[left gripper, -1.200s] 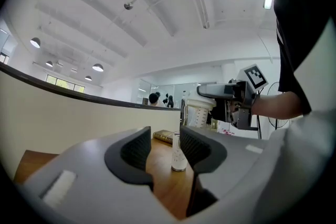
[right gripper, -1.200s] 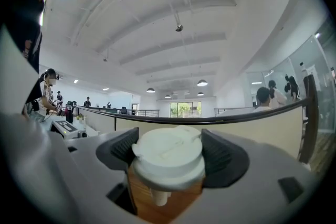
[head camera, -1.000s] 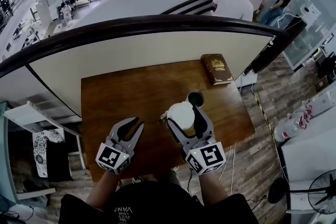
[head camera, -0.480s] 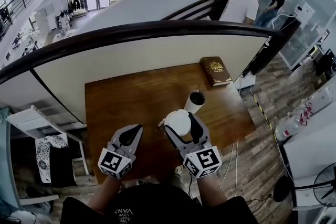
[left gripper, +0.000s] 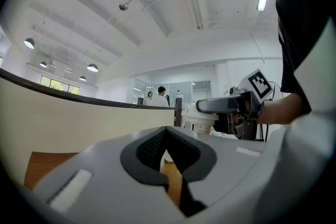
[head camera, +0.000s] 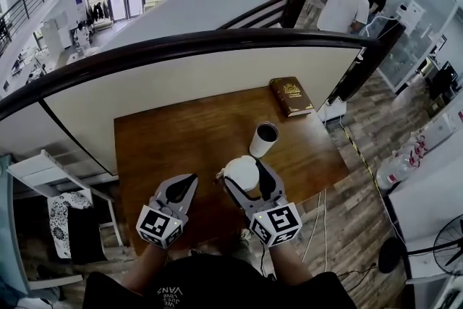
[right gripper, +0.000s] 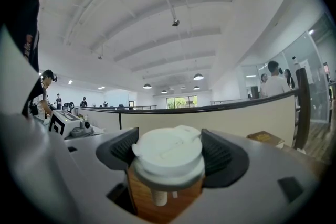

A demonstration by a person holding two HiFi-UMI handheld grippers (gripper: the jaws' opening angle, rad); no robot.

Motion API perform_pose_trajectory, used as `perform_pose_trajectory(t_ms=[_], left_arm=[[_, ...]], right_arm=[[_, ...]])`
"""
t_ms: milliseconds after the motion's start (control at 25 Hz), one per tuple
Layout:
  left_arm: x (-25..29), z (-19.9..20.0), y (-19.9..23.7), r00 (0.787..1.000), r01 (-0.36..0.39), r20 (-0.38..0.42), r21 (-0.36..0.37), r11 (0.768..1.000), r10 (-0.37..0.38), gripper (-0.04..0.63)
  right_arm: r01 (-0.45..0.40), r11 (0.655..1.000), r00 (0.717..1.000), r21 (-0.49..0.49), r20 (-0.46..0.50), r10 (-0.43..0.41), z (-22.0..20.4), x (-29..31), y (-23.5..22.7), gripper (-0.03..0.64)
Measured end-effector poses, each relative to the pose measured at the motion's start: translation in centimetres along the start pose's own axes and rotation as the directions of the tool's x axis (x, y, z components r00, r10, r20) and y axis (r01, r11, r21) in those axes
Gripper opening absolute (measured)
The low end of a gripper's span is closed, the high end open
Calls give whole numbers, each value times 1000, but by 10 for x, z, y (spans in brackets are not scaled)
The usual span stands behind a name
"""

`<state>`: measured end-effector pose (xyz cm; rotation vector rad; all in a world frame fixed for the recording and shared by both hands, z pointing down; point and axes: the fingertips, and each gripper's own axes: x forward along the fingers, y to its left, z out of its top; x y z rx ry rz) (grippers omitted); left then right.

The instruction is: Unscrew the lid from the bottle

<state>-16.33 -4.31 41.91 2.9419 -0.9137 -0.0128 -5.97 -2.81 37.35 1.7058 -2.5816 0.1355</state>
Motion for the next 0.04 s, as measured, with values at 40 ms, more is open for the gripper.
perform_pose_trajectory(t_ms=[40], left_arm=[[-1,-1,-1,1000,1,-3,1,1000,-1,11]], right_arm=[[0,1000,1000,2,-1,0,-1,-1,1,344]])
